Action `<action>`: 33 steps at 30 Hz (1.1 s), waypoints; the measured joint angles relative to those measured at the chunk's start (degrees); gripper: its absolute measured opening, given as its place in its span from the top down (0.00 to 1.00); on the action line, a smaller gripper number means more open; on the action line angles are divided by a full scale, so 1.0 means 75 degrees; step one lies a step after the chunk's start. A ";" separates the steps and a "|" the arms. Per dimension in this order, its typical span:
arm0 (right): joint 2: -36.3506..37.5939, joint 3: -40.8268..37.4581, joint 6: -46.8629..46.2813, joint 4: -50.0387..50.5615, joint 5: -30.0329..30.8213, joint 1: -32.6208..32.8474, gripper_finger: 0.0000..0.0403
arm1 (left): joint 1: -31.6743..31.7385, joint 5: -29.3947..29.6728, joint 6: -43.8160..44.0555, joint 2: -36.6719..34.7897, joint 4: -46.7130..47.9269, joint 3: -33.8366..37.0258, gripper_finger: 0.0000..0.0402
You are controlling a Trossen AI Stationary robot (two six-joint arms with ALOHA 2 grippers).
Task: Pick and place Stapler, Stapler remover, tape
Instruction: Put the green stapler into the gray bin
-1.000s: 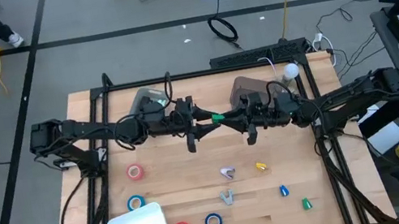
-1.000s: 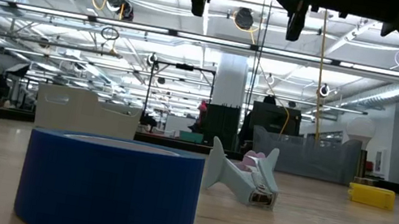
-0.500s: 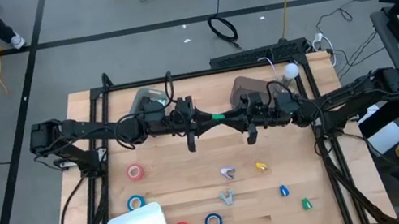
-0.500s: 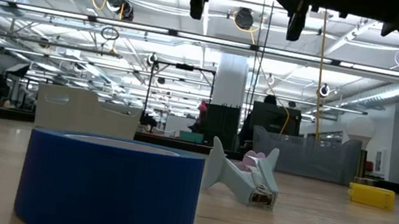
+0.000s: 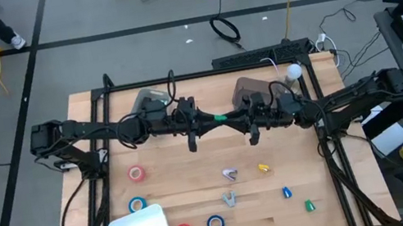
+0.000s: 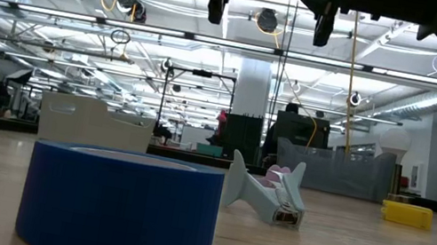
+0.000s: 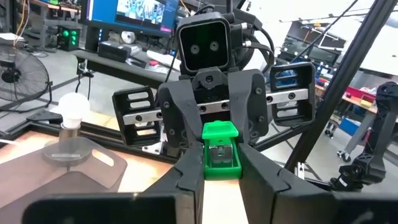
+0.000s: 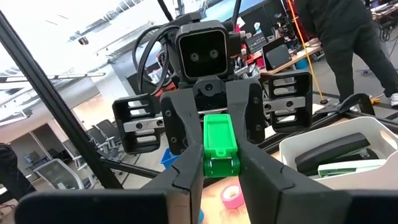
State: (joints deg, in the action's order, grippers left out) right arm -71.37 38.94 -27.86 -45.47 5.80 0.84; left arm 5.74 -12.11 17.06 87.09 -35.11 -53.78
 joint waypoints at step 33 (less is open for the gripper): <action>0.0213 -0.0006 0.0635 0.0504 -0.0396 -0.0169 0.64 | 0.0426 0.2493 -0.0464 -0.2216 0.6463 -0.0020 0.82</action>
State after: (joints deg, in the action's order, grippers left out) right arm -69.78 38.89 -23.09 -41.69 2.83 -0.43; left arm 8.93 6.59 13.58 70.47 13.36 -53.93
